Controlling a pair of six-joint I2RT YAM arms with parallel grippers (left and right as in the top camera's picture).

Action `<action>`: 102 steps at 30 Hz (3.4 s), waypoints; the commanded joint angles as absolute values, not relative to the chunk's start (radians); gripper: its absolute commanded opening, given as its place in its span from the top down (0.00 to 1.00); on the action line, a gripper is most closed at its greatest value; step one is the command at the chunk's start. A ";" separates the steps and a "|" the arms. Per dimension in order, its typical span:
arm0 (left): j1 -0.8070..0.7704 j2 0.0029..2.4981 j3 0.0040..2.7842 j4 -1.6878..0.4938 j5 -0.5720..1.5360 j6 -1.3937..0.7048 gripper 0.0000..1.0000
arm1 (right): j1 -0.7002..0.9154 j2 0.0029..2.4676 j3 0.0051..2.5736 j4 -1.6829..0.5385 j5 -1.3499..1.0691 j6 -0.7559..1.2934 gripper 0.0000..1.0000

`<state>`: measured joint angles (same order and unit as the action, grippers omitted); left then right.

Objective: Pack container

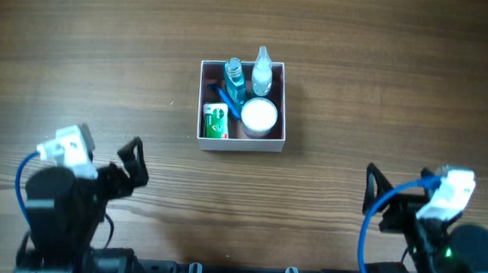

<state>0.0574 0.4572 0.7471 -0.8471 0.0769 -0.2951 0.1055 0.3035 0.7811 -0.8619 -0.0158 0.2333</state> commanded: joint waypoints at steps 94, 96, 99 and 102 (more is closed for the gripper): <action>0.049 0.292 0.647 -0.949 0.056 -0.318 0.00 | 0.012 0.018 0.006 0.007 -0.113 -0.210 0.00; 0.049 0.229 0.587 -0.925 0.056 -0.318 0.00 | 0.012 0.018 0.006 0.007 -0.113 -0.209 0.00; 0.049 0.126 0.471 -0.835 0.071 -0.318 0.00 | 0.012 0.018 0.006 0.007 -0.113 -0.209 0.00; 0.049 0.043 0.347 -0.679 0.099 -0.313 0.00 | 0.012 0.018 0.006 0.007 -0.113 -0.210 0.00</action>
<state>0.0570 0.1257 0.4637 -0.7895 0.0639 -0.3344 0.0158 0.0158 0.0063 0.0029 -0.1120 -0.2005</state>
